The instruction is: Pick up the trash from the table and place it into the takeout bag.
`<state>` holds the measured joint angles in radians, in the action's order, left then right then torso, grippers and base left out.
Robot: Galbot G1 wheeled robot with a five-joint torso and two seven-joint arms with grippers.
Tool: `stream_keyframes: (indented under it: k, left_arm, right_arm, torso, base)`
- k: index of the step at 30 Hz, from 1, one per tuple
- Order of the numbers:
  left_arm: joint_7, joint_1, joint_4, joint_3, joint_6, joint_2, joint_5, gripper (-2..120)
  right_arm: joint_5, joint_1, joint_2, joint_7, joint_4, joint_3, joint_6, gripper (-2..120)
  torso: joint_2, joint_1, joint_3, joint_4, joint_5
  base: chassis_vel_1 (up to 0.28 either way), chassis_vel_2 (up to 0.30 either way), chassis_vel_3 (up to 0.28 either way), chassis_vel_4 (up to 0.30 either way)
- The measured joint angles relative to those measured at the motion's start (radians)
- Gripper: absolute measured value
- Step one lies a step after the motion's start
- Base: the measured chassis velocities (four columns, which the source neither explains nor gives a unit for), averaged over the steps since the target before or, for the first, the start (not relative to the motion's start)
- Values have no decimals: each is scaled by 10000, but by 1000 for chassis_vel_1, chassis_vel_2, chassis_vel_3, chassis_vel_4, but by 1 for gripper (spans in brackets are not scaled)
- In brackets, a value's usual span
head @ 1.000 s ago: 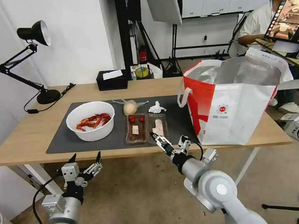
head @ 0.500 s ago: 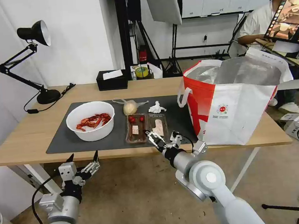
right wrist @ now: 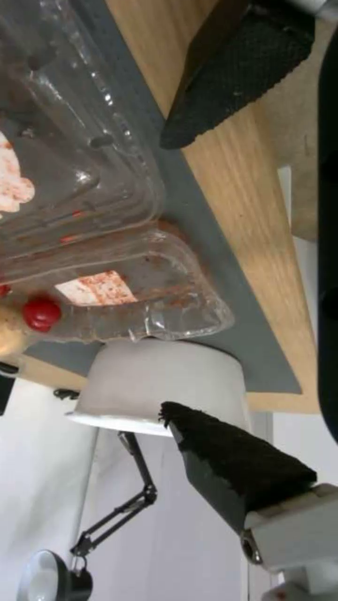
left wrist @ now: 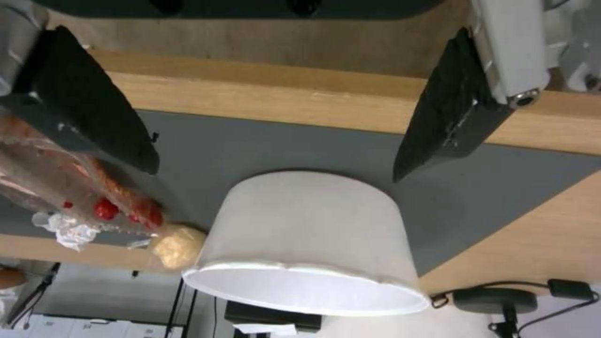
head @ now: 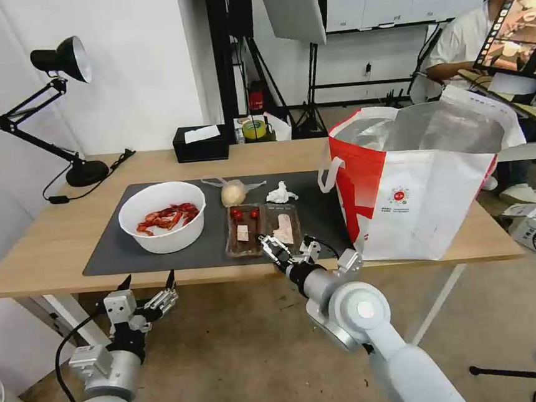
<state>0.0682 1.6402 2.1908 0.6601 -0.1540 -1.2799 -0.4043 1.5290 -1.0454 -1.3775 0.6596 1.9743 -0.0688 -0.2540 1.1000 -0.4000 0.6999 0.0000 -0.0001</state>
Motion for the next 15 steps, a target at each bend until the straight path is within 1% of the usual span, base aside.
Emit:
stream_keyframes:
  k: [15]
  left_arm:
    - [-8,54,23,17,-13,-20,16,100]
  right_arm:
    - [23,69,-187,83,-136,-36,72,100]
  torso:
    - [1,0,1,0,0]
  base:
    - [0,0,0,0]
